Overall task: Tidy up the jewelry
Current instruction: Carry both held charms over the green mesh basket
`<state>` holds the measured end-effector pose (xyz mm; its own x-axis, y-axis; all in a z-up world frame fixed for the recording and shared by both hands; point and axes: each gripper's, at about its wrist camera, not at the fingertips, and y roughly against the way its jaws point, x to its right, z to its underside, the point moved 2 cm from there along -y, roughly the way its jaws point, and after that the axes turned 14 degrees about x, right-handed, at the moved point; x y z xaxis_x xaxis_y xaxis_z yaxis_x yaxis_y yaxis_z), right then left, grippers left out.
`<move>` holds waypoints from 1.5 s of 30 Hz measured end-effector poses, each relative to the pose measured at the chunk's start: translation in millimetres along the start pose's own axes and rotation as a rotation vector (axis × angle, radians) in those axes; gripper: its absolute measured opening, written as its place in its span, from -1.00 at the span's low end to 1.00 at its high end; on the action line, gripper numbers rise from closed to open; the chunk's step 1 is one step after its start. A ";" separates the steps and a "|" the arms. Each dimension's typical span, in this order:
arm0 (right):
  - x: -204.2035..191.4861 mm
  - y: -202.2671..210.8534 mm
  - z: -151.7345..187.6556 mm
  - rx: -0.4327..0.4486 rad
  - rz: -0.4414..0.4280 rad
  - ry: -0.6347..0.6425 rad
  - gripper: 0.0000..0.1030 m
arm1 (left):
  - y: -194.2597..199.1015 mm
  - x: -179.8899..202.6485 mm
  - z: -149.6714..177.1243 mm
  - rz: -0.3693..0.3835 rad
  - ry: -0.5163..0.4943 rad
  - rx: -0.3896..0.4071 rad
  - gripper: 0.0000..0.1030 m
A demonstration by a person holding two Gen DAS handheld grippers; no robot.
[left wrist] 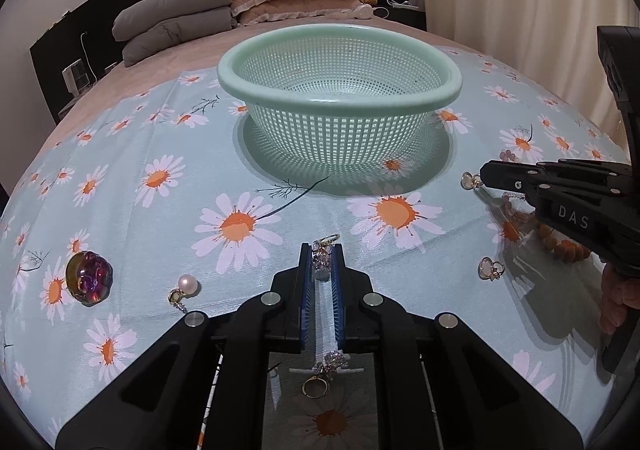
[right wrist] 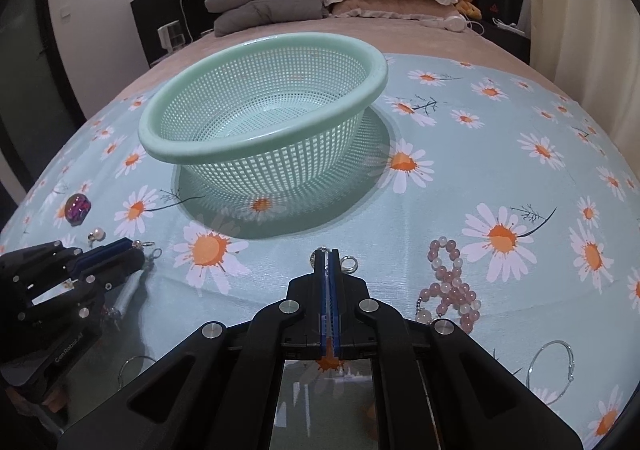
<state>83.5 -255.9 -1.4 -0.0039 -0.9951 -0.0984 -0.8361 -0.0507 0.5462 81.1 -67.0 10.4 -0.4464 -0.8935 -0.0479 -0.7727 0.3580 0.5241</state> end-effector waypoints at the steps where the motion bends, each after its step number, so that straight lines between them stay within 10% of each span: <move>1: -0.6 -1.0 -0.2 0.002 0.000 0.003 -0.90 | 1.0 -0.3 -0.8 0.003 0.002 0.002 -0.81; 4: -2.9 -1.9 -1.8 0.009 -0.001 0.010 -0.85 | 2.3 0.4 -3.0 0.006 0.001 0.007 -0.81; 9: -5.0 -1.6 -2.0 0.030 0.017 0.023 -0.09 | 4.8 -0.1 -4.5 0.006 0.002 0.012 -0.81; 14: -3.6 -13.2 0.1 -0.008 0.041 0.031 -0.13 | 6.7 1.4 -6.1 0.005 -0.004 0.016 -0.81; 17: -0.1 -22.2 5.1 -0.042 0.048 0.019 -0.59 | 6.7 1.5 -5.9 0.003 -0.006 0.015 -0.81; 23: 0.4 -19.0 4.5 -0.034 0.057 0.023 -0.79 | 8.1 0.2 -6.5 -0.006 -0.006 0.019 -0.81; 45: -12.4 36.6 -32.7 0.124 0.009 0.060 -0.82 | 17.0 -3.8 -19.0 -0.011 -0.006 0.044 -0.81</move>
<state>70.9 -248.2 47.0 0.0179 -0.9990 -0.0421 -0.8976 -0.0346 0.4394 78.2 -62.7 35.7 -0.4405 -0.8958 -0.0587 -0.7967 0.3600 0.4855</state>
